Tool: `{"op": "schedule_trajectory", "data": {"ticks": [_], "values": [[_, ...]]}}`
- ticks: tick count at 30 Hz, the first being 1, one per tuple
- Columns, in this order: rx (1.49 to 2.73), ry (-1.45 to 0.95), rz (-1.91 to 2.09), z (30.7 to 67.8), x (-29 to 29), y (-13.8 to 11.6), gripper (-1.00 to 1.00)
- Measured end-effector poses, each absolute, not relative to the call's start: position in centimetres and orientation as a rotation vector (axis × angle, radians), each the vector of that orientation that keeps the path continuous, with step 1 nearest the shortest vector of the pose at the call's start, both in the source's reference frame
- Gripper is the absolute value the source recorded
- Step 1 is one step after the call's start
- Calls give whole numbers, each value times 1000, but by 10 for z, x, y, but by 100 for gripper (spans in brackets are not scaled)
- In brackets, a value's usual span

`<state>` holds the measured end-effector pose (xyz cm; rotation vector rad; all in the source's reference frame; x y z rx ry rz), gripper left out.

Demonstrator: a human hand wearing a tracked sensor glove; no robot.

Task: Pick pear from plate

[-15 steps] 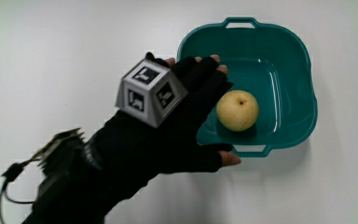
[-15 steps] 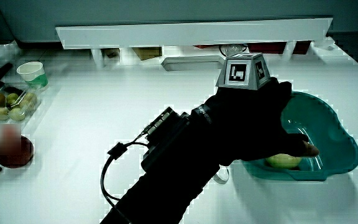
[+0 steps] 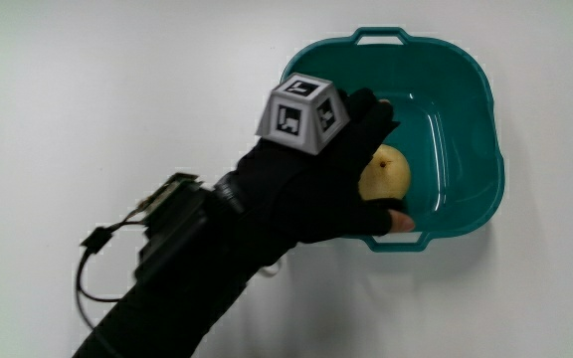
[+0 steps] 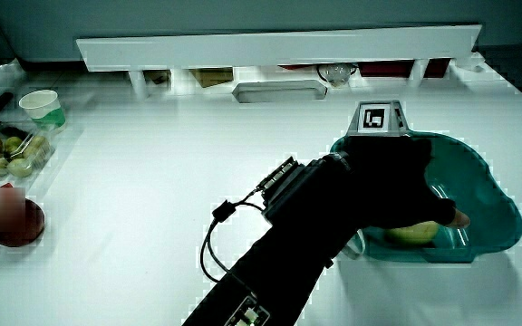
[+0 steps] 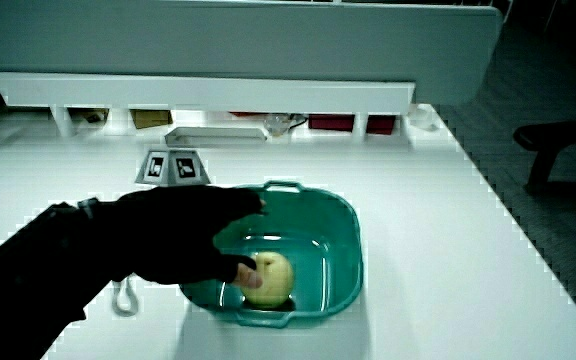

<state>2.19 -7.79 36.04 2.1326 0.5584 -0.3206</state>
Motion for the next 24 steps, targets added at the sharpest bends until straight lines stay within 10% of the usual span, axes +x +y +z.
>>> {"op": "schedule_trajectory", "data": {"ticks": [24], "values": [[1982,478,-186,428,46,-82,0]]}}
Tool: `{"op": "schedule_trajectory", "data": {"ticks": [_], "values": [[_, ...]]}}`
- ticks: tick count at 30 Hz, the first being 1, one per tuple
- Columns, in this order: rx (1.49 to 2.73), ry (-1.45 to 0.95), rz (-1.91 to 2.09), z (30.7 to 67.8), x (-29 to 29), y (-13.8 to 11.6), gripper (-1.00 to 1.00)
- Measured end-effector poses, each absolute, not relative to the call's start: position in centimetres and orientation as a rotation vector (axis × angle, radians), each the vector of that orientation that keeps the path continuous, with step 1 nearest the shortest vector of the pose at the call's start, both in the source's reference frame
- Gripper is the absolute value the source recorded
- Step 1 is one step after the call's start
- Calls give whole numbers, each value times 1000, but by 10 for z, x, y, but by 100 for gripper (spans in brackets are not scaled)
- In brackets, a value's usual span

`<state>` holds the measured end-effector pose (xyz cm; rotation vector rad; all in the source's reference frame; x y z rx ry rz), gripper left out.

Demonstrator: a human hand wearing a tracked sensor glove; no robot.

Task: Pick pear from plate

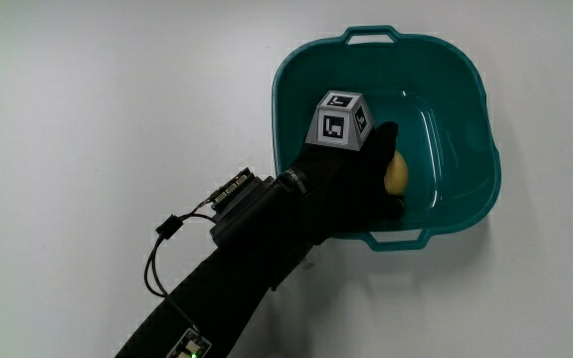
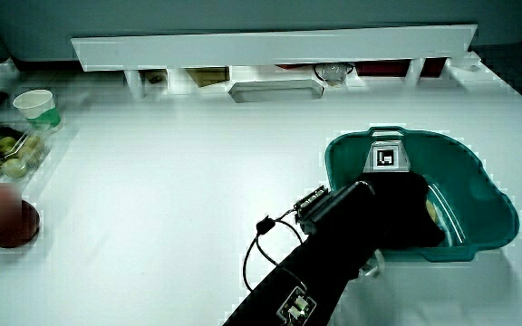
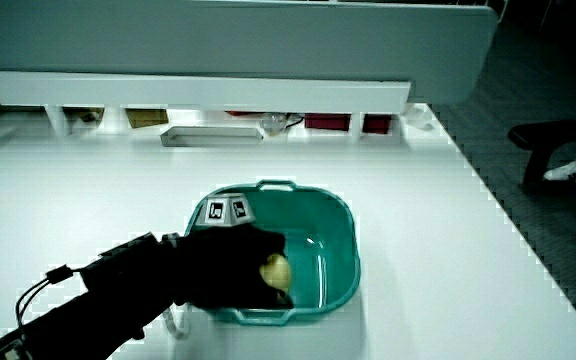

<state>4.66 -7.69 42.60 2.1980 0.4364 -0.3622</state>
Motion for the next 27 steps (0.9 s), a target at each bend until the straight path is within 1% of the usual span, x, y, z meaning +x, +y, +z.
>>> {"op": "schedule_trajectory", "data": {"ticks": [3,4,19,23,24,25,26,27], "values": [[2228,466,-368,415,47,-76,100],[2218,467,-368,418,48,-77,100],[2337,583,-389,358,37,-76,100],[2349,615,-396,353,29,-80,100],[2382,653,-402,356,27,-81,100],[2399,625,-399,350,22,-81,100],[2384,641,-427,361,20,-85,100],[2409,620,-404,352,15,-84,100]]}}
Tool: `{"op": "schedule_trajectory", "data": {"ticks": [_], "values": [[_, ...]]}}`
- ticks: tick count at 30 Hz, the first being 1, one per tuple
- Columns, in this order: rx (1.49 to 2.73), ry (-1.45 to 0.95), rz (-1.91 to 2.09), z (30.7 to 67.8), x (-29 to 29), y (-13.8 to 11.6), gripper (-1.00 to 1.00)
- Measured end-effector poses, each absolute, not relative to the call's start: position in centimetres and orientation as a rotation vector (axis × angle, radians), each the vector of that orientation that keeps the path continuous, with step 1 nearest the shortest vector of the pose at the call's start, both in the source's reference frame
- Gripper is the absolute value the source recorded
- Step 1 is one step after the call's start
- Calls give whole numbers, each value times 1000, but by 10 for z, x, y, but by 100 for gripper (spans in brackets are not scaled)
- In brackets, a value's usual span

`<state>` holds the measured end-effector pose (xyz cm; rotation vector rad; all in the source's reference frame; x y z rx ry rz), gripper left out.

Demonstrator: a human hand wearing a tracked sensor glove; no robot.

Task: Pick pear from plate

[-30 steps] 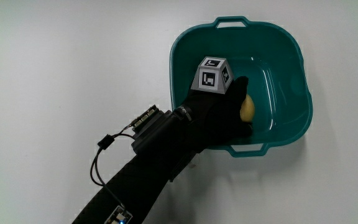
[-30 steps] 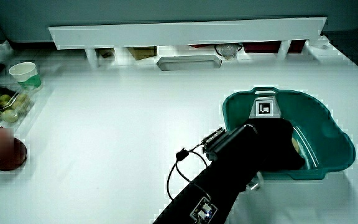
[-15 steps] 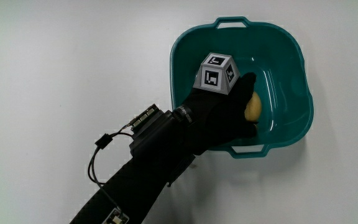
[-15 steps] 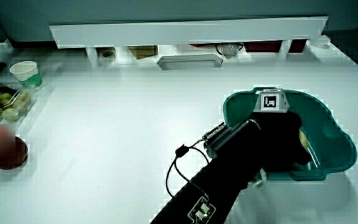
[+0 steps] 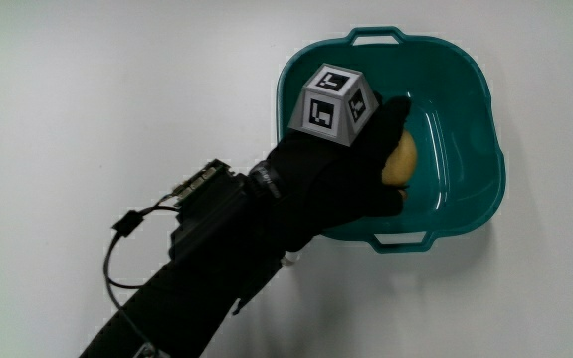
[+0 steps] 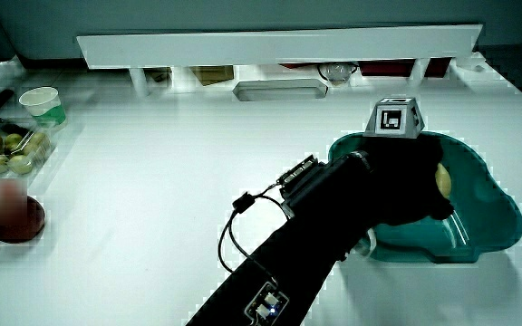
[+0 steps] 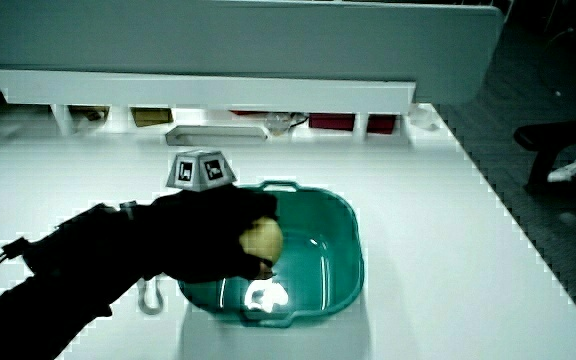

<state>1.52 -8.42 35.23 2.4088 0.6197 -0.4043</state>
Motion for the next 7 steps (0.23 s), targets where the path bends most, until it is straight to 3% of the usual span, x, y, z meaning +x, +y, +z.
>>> {"op": "schedule_trajectory", "data": {"ticks": [7], "values": [[2458,537,-382,332,-21,-88,100]]}}
